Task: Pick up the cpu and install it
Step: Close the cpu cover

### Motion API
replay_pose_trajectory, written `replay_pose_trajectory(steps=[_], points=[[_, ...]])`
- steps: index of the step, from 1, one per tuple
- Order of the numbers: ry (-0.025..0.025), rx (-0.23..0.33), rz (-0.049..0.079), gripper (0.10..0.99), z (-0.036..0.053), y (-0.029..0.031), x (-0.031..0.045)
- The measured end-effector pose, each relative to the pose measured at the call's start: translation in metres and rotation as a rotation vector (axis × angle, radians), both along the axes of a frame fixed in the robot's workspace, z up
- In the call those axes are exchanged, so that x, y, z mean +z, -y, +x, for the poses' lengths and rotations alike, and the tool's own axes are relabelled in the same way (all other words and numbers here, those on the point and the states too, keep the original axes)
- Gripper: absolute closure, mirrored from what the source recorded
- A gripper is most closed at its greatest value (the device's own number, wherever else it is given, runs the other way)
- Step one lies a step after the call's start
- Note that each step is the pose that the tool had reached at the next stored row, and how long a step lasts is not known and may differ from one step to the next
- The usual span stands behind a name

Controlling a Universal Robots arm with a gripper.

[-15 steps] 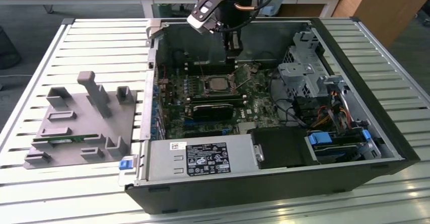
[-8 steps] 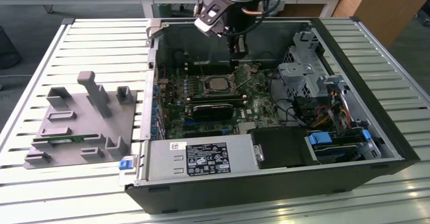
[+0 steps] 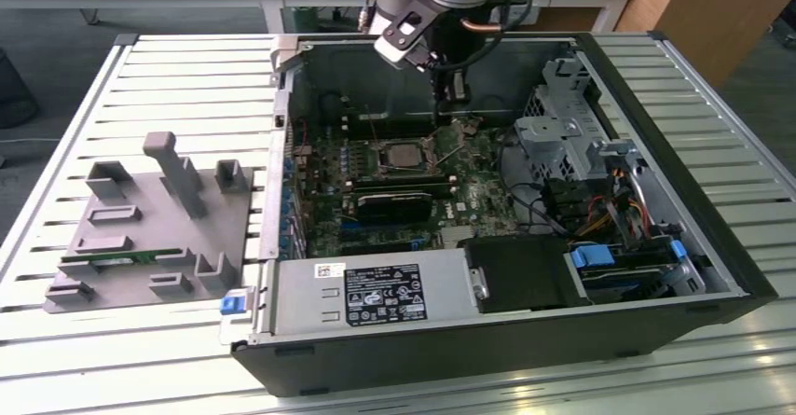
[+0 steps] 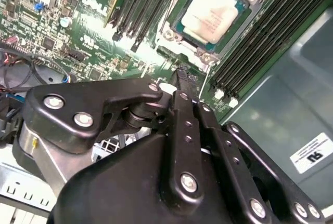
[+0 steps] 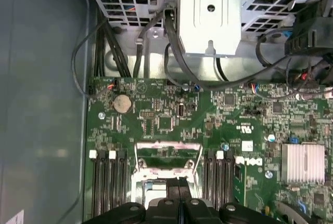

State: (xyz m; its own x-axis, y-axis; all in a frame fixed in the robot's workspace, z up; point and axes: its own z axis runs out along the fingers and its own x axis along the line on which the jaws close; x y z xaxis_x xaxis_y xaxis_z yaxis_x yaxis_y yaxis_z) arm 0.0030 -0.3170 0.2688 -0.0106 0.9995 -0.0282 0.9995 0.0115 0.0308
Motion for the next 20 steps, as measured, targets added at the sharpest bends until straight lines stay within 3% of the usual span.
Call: replay_pose_trajectory(steps=[3,12,20], points=[[0.0002,0.000,0.010,0.980,0.0036,-0.0001,-0.0021],[0.0001,0.000,0.010,0.980,0.0145,-0.0030,-0.0044],[0.0000,0.000,0.006,0.980,0.0284,-0.0103,-0.0065]])
